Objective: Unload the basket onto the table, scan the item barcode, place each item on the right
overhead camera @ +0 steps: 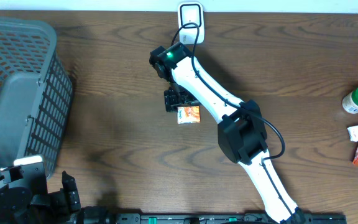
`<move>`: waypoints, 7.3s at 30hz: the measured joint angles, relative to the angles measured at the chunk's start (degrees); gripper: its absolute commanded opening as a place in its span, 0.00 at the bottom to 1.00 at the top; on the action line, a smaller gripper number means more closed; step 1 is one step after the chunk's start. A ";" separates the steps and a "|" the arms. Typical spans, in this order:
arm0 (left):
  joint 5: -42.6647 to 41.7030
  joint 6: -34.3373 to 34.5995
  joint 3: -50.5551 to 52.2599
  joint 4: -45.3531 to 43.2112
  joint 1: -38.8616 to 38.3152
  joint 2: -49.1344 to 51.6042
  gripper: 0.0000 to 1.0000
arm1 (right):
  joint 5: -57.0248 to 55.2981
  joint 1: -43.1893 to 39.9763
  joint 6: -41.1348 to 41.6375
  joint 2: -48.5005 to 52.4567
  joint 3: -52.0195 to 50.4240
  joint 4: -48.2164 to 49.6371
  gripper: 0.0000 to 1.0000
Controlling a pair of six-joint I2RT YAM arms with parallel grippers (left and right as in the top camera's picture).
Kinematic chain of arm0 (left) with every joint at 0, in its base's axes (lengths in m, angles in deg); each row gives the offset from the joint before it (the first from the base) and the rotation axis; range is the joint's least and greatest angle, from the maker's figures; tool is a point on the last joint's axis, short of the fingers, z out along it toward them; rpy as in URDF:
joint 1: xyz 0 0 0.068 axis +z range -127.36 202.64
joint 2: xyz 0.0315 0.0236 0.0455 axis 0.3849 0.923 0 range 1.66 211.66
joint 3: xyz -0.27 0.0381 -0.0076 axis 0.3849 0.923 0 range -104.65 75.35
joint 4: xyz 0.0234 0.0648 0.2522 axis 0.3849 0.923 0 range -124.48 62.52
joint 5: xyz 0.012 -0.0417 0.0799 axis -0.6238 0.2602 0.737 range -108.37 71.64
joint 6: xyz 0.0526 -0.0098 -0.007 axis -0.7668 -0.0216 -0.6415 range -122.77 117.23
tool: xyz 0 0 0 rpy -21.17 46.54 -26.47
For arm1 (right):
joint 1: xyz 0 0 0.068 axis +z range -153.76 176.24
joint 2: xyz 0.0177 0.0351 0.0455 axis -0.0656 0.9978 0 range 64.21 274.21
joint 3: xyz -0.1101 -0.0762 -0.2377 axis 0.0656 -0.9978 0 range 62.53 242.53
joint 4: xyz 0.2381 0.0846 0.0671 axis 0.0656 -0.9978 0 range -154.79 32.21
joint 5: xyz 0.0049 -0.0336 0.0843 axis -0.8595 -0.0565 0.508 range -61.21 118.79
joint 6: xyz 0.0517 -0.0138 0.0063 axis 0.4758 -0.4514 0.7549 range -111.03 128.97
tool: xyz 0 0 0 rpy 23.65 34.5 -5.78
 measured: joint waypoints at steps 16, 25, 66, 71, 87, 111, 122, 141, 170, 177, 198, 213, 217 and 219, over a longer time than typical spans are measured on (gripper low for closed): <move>0.00 0.00 0.00 0.00 0.00 0.00 0.97 | 2.16 0.02 -0.72 -0.61 -3.76 7.67 0.99; 0.00 -0.02 0.00 0.00 0.00 0.00 0.97 | 4.50 -0.72 -0.70 -2.91 -13.99 14.84 0.99; 0.00 0.00 0.00 0.00 0.00 0.00 0.97 | 34.34 -16.26 -17.88 -3.50 -11.67 -2.23 0.85; 0.00 0.00 0.00 0.00 0.00 0.00 0.97 | 23.23 -15.72 -16.24 -3.50 -11.56 4.68 0.99; 0.00 0.00 0.00 0.02 0.00 0.00 0.97 | 4.63 0.63 -3.85 -10.62 -11.61 4.26 0.99; 0.00 -0.02 0.04 0.04 0.00 0.00 0.97 | -13.40 -0.39 -5.60 -68.72 -71.01 53.24 0.99; 0.00 -0.02 0.04 0.00 0.00 0.00 0.97 | 11.45 -12.81 -13.44 -54.93 -70.99 49.94 0.99; 0.00 0.00 0.04 0.02 0.00 0.00 0.97 | 10.75 -7.30 -10.82 -39.58 -54.62 40.89 0.99; 0.00 0.00 0.04 0.02 0.00 0.00 0.97 | 9.73 -4.24 -5.64 -26.10 -53.70 42.05 0.97; 0.00 0.00 0.04 0.00 0.00 0.00 0.97 | 8.98 -4.24 -5.22 -25.99 -53.59 42.16 0.75; 0.00 0.00 0.04 -0.02 0.00 0.00 0.97 | 20.44 -5.86 -10.32 -25.07 -40.89 23.45 0.65; 0.00 -0.02 0.04 0.00 0.00 0.00 0.97 | 36.57 -14.32 -21.55 -25.05 -40.74 7.87 0.67; 0.00 0.00 0.04 0.00 0.00 0.00 0.97 | 39.15 -15.15 -23.08 -25.05 -40.74 4.04 0.66; 0.00 0.00 0.04 0.00 0.00 0.00 0.97 | 40.87 -15.15 -24.28 -25.05 -40.74 2.29 0.66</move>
